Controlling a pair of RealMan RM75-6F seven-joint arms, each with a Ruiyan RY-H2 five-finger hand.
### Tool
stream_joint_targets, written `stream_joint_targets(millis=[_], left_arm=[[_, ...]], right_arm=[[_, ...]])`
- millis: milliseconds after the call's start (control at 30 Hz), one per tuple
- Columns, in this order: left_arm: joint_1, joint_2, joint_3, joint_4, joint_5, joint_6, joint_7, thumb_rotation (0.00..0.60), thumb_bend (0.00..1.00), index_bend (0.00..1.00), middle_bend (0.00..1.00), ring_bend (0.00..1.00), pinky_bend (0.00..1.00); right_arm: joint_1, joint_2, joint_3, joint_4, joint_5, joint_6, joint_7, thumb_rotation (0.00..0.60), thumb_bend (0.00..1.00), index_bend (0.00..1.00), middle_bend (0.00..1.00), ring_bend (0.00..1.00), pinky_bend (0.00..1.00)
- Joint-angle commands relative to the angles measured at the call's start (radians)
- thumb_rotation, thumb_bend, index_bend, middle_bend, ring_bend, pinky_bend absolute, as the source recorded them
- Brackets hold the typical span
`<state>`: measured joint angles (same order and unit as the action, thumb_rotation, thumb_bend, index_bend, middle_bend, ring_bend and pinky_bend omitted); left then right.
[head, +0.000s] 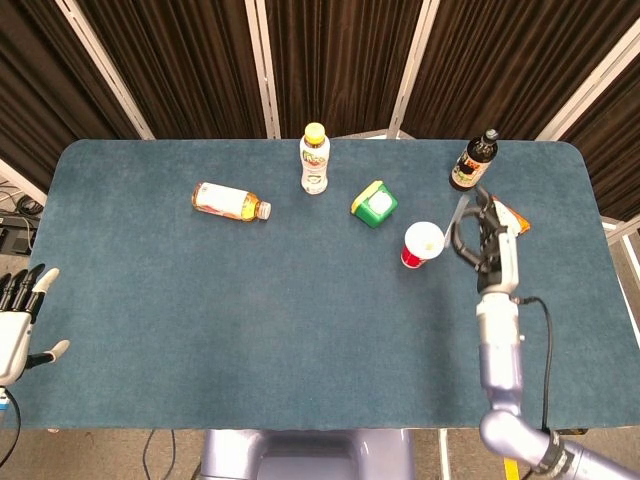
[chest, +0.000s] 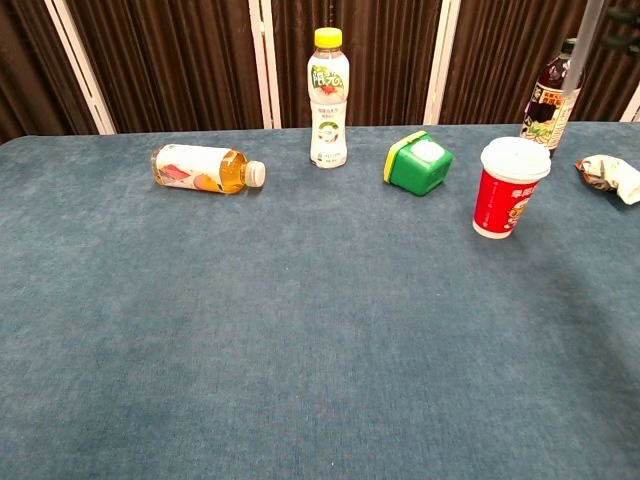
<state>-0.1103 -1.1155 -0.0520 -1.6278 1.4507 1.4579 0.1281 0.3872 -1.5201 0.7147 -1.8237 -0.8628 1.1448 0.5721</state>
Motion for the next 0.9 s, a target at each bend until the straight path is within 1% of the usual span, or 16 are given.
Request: stream_joint_targets(millis=[33, 167, 300, 433, 667, 900], left_arm=[[-0.001, 0.000, -0.001, 0.000, -0.003, -0.002, 0.001, 0.600, 0.04, 0.00, 0.00, 0.00, 0.00], [-0.004, 0.001, -0.003, -0.003, -0.007, -0.007, 0.004, 0.600, 0.05, 0.00, 0.00, 0.00, 0.00], [-0.006, 0.002, -0.005, -0.005, -0.010, -0.009, 0.007, 0.600, 0.04, 0.00, 0.00, 0.00, 0.00], [-0.007, 0.002, -0.006, -0.005, -0.011, -0.011, 0.007, 0.600, 0.05, 0.00, 0.00, 0.00, 0.00], [-0.006, 0.003, -0.005, -0.005, -0.010, -0.010, 0.005, 0.600, 0.05, 0.00, 0.00, 0.00, 0.00], [-0.006, 0.003, -0.004, -0.006, -0.010, -0.009, 0.005, 0.600, 0.04, 0.00, 0.00, 0.00, 0.00]], right_arm=[[0.055, -0.027, 0.087, 0.071, 0.084, -0.045, 0.092, 0.600, 0.43, 0.57, 0.09, 0.00, 0.00], [0.081, -0.060, 0.112, 0.106, 0.123, -0.037, 0.130, 0.600, 0.43, 0.57, 0.10, 0.00, 0.00], [0.101, -0.087, 0.113, 0.151, 0.150, -0.040, 0.146, 0.600, 0.43, 0.58, 0.11, 0.00, 0.00], [0.108, -0.112, 0.091, 0.185, 0.149, -0.044, 0.157, 0.600, 0.43, 0.58, 0.11, 0.00, 0.00], [0.096, -0.135, 0.049, 0.205, 0.125, -0.045, 0.172, 0.600, 0.43, 0.59, 0.11, 0.00, 0.00], [0.086, -0.148, 0.028, 0.222, 0.119, -0.050, 0.181, 0.600, 0.43, 0.59, 0.11, 0.00, 0.00]])
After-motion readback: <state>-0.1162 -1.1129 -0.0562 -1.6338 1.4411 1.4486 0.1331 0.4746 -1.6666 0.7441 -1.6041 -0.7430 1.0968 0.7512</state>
